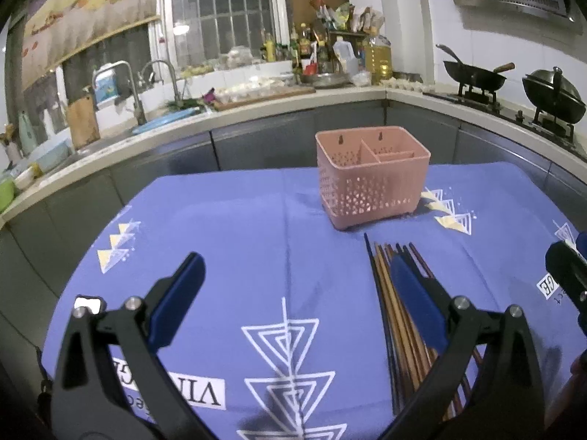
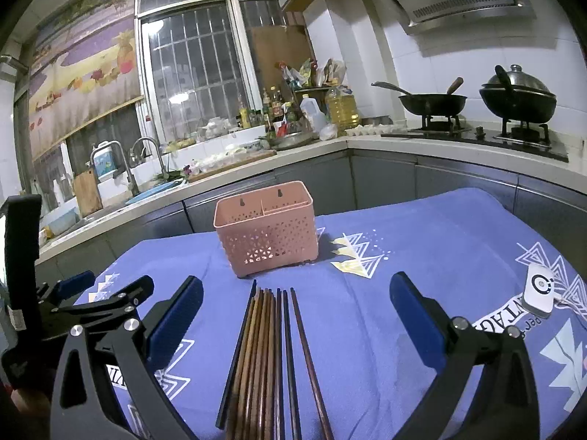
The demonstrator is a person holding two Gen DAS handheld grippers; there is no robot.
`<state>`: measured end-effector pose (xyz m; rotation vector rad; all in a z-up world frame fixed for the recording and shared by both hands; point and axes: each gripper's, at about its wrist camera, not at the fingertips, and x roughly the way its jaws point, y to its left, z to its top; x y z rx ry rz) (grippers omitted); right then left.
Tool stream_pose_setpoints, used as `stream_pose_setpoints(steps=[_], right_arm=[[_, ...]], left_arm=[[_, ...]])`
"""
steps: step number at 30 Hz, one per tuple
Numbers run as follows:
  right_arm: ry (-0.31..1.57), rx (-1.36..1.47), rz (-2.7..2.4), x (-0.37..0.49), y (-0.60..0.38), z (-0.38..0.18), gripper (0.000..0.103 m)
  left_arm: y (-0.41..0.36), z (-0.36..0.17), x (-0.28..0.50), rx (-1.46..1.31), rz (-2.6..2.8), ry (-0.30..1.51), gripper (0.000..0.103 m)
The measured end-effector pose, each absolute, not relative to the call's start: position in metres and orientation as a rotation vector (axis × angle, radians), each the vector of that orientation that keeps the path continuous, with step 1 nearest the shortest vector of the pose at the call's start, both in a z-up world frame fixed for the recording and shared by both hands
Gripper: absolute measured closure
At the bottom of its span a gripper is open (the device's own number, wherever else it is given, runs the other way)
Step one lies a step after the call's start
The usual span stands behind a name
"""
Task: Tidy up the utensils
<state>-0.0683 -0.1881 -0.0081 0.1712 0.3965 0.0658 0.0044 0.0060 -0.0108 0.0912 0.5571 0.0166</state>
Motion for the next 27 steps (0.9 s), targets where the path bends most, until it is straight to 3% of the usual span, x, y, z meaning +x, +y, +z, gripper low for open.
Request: stream_pose_setpoints(steps=[27], right_arm=[[0.442,0.195,0.056,-0.058,-0.199,-0.019,0.003]], left_arm=[[-0.012,-0.027,0.018,0.12,-0.022,0.627,0.006]])
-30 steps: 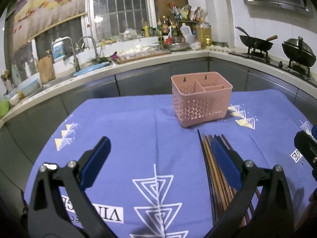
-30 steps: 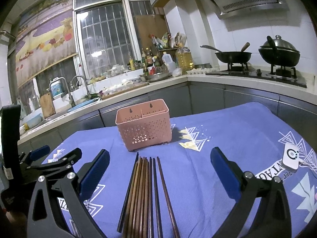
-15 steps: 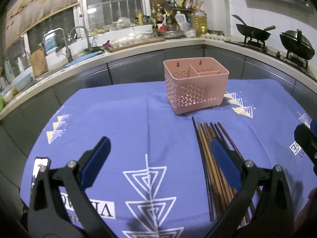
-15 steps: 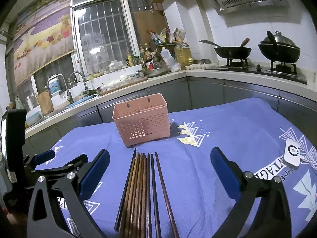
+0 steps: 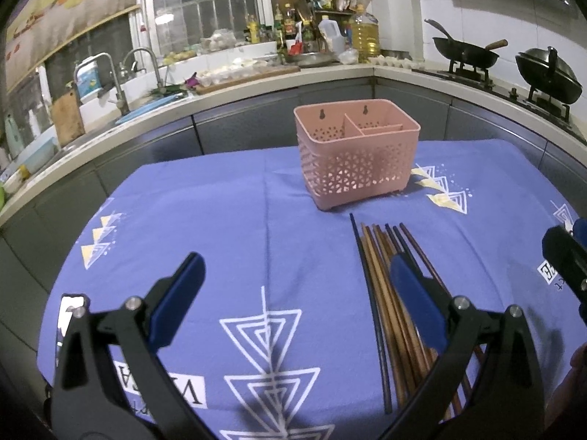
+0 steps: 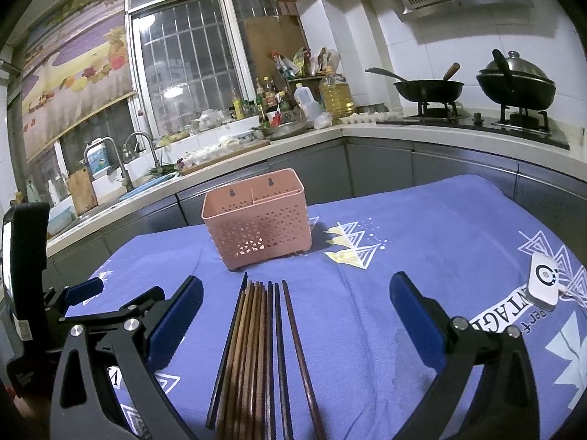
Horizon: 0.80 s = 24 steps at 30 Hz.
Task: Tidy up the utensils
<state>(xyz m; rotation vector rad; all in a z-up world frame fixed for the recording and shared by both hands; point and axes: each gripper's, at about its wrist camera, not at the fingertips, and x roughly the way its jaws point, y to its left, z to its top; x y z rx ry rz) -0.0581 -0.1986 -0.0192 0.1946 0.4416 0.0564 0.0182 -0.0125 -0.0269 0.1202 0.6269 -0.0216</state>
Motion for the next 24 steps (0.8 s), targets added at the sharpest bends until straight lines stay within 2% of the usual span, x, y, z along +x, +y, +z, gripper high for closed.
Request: stream_pose_setpoints(steps=[7,9,11,12,14,16,18,22,24], right_arm=[[0.47,0.15,0.052,-0.052,-0.2,-0.024,0.003],[0.486,0.122,0.047,-0.051,-0.201,-0.028,0.006],[0.535,0.087,0.049,-0.047,-0.203,-0.036,0.027],[0.57,0.075,0.054,-0.043,-0.204,-0.042,0.033],[0.671,0.073,0.084,-0.035,-0.208,-0.057,0.055],[0.737,0.071,0.107,-0.03,-0.208,-0.071,0.065],[0.794,0.062,0.124,-0.025,-0.208,-0.082,0.069],[0.877,0.048,0.168,-0.017,-0.201,-0.103,0.071],[0.903,0.035,0.183,-0.017,-0.197,-0.109,0.071]], left_arm=[[-0.006,-0.032,0.027,0.091,-0.056,0.657,0.006],[0.0,-0.035,0.029,0.066,-0.09,0.673,0.006],[0.006,-0.04,0.033,0.032,-0.136,0.705,0.008],[0.008,-0.043,0.034,0.014,-0.157,0.722,0.012],[0.01,-0.049,0.037,-0.003,-0.19,0.753,0.017],[0.004,-0.06,0.042,0.001,-0.232,0.805,0.028],[-0.004,-0.071,0.044,0.017,-0.278,0.851,0.035],[-0.026,-0.095,0.048,0.062,-0.338,0.928,0.06],[-0.031,-0.103,0.05,0.079,-0.339,0.948,0.064]])
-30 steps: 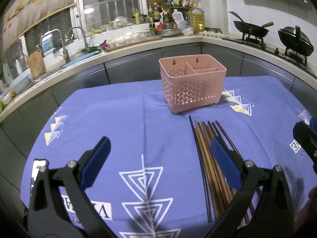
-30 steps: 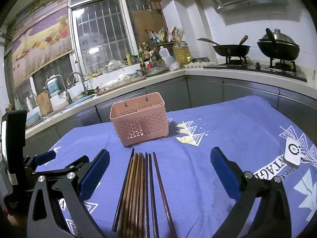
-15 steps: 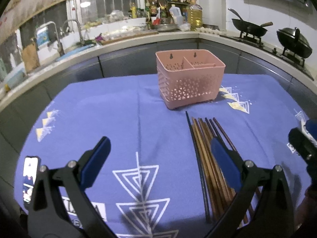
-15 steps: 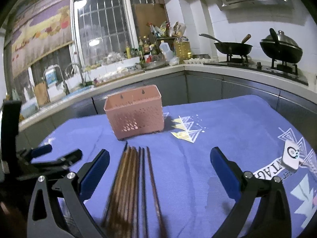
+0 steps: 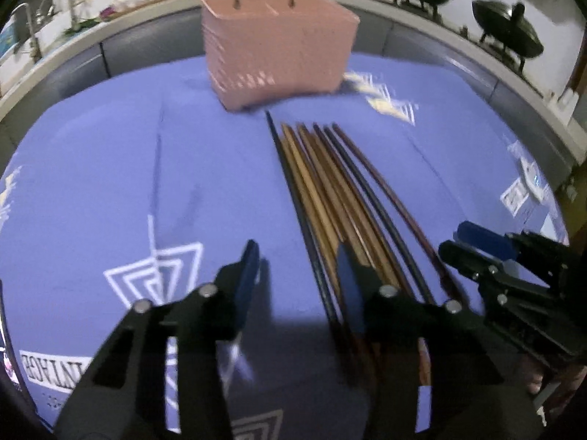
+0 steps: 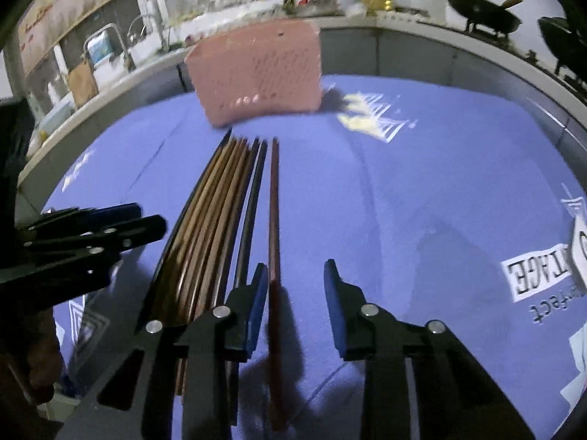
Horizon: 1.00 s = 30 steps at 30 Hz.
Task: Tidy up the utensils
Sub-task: 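Close the right gripper on one chopstick while the left gripper grasps another chopstick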
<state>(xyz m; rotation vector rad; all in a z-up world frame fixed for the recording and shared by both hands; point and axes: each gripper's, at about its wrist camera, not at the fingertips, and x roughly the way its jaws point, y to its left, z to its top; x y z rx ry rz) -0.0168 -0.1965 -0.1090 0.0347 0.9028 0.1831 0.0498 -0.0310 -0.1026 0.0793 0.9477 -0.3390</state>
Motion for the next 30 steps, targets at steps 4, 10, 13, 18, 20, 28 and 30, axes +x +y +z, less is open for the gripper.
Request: stream_pose_setpoints(steps=[4,10,13,18,20,28,30], right_arm=[[0.905,-0.044,0.159,-0.02,-0.191,-0.117,0.073],[0.896,-0.043,0.117,-0.017,-0.199,-0.117,0.073],[0.892,-0.048,0.123,-0.017,-0.197,-0.117,0.073],[0.877,-0.061,0.127,-0.015,-0.193,-0.117,0.073],[0.875,-0.056,0.124,-0.015,-0.194,-0.118,0.073],[0.906,-0.056,0.154,-0.018,-0.2,-0.115,0.096],[0.931,-0.061,0.158,-0.024,-0.207,-0.113,0.096]], left_arm=[[-0.032,-0.111,0.051,0.092,-0.319,0.963,0.066],[-0.028,-0.108,0.056,0.074,-0.299,0.973,0.066],[-0.034,-0.109,0.056,0.101,-0.278,0.958,0.066],[-0.05,-0.113,0.063,0.182,-0.234,0.947,0.066],[-0.05,-0.113,0.065,0.167,-0.237,0.948,0.073],[-0.025,-0.113,0.055,0.138,-0.277,0.964,0.097],[-0.013,-0.114,0.043,0.139,-0.29,0.975,0.097]])
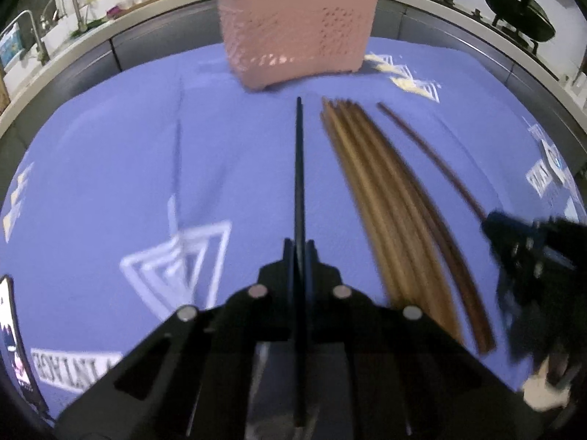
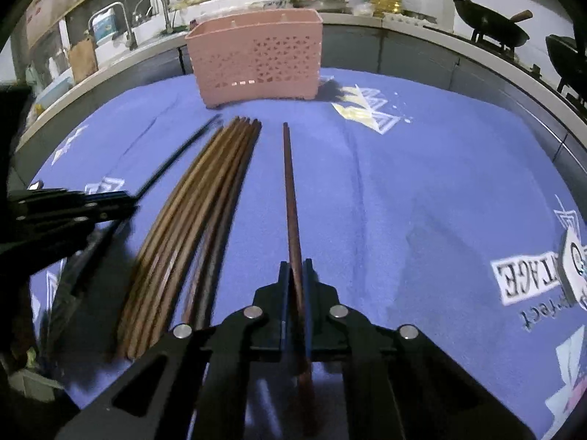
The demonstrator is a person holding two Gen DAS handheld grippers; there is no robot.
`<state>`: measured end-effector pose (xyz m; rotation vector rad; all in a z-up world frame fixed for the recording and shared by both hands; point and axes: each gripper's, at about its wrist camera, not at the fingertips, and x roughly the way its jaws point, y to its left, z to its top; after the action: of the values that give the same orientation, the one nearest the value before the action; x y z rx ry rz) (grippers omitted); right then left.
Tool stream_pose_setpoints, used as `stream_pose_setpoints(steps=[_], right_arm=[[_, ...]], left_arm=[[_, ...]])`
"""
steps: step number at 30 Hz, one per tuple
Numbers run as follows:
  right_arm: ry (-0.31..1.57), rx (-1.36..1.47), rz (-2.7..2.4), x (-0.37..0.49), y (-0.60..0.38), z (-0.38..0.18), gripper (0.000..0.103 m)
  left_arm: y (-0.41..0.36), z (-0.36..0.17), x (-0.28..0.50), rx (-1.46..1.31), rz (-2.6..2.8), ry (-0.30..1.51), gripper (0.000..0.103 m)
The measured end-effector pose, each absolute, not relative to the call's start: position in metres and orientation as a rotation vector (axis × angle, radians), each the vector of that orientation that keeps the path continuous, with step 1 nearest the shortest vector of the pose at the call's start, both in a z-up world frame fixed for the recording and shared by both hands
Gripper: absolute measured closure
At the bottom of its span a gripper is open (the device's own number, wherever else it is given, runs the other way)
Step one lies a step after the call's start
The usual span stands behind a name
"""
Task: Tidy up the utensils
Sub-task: 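Close the right gripper on one chopstick while the left gripper grasps another chopstick, then lift the right gripper's chopstick over the pink basket while the left gripper carries its chopstick there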
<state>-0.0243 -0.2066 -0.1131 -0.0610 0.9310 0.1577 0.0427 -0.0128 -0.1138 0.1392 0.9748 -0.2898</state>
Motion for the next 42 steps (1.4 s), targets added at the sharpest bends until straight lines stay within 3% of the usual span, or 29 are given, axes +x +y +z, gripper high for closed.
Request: stream_pose_setpoints(steps=[2,3,4,6,11,14,16,17,19,23,32,42], right_arm=[[0.961,-0.038,0.18,-0.03,-0.213,-0.113,0.096],[0.976,-0.015,0.193,-0.03,-0.218,-0.113,0.096],[0.988,0.0,0.203,-0.027,-0.221,-0.112,0.095],[1.008,0.002,0.214,-0.016,-0.219,-0.111,0.095],[1.038,-0.026,0.244,0.036,-0.204,-0.107,0.094],[1.042,-0.064,0.264,0.068,-0.192,-0.105,0.093],[1.054,-0.078,0.277,0.088,-0.186,-0.104,0.092],[1.058,-0.074,0.287,0.094,-0.186,-0.105,0.092],[1.075,-0.069,0.312,0.103,-0.186,-0.104,0.098],[1.073,0.026,0.362,0.1,-0.195,-0.092,0.098],[0.65,0.124,0.476,0.05,-0.206,0.028,0.098],[0.371,0.12,0.434,0.112,-0.187,0.142,0.098]], left_arm=[[-0.001,-0.114,0.03,0.147,-0.305,0.99,0.096],[0.002,-0.114,0.027,0.147,-0.305,0.997,0.089],[0.004,-0.114,0.027,0.147,-0.311,1.004,0.074],[0.001,-0.113,0.033,0.16,-0.318,1.005,0.061],[-0.019,-0.113,0.076,0.226,-0.323,0.989,0.061],[-0.029,-0.111,0.1,0.236,-0.345,0.979,0.073],[-0.03,-0.11,0.113,0.211,-0.362,0.981,0.095],[-0.031,-0.11,0.117,0.2,-0.376,0.984,0.098],[-0.03,-0.109,0.122,0.177,-0.39,0.994,0.099],[-0.02,-0.092,0.117,0.106,-0.427,0.967,0.099],[0.021,0.031,0.076,-0.056,-0.521,0.662,0.099],[0.034,0.164,0.109,-0.099,-0.449,0.365,0.099]])
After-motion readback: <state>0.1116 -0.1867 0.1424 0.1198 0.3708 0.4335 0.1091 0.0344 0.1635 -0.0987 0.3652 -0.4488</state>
